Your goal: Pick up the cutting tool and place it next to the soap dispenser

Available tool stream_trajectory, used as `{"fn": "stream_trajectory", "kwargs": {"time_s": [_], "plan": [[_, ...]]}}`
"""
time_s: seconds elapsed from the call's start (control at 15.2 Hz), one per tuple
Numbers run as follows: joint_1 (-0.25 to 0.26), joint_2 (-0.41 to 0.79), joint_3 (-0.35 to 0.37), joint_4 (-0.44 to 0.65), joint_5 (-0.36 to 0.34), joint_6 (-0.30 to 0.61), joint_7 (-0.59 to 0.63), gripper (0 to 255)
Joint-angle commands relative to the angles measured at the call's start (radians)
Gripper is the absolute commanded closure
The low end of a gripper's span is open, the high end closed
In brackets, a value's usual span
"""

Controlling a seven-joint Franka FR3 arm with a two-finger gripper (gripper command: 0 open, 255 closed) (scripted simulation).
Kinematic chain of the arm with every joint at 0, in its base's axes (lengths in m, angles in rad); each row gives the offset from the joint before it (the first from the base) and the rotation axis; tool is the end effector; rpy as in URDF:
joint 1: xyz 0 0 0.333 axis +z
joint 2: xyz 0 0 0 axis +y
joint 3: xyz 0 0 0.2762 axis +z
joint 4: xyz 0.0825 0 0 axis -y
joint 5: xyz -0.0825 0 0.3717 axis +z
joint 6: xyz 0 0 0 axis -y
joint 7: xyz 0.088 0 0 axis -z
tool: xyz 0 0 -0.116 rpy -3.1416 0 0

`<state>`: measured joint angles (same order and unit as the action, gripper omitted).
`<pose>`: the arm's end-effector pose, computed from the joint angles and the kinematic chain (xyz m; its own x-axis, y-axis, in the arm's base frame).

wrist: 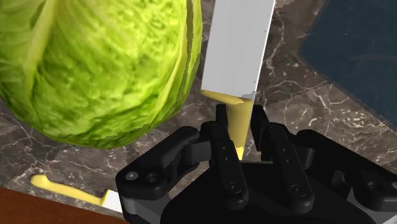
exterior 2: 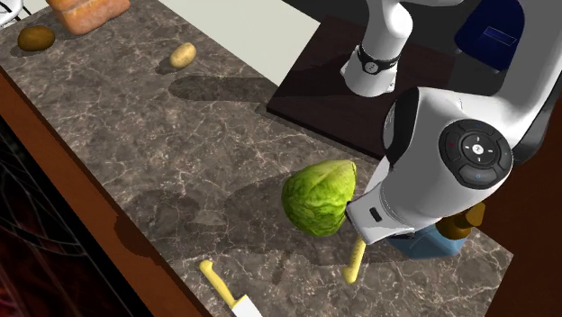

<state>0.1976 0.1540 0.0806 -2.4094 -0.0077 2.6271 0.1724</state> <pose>0.4722 0.1360 0.2172 0.9920 0.1100 0.0619 0.1114 -0.9936 -0.0190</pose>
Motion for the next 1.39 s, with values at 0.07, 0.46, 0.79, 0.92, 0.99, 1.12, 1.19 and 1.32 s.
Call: {"fn": "stream_trajectory", "kwargs": {"time_s": [0.07, 0.46, 0.79, 0.92, 0.99, 1.12, 1.19, 1.32], "plan": [[0.0, 0.036, -0.002, -0.004, -0.005, 0.041, 0.002, 255], [0.005, 0.115, -0.009, -0.002, -0.018, 0.117, 0.011, 255], [0.01, 0.185, -0.016, 0.006, -0.029, 0.179, 0.018, 255], [0.012, 0.213, -0.019, 0.011, -0.033, 0.202, 0.022, 255], [0.014, 0.228, -0.021, 0.014, -0.035, 0.214, 0.023, 255], [0.014, 0.239, -0.022, 0.016, -0.037, 0.222, 0.024, 255], [0.014, 0.239, -0.022, 0.016, -0.037, 0.222, 0.024, 255], [0.014, 0.239, -0.022, 0.016, -0.038, 0.222, 0.025, 255]]}}
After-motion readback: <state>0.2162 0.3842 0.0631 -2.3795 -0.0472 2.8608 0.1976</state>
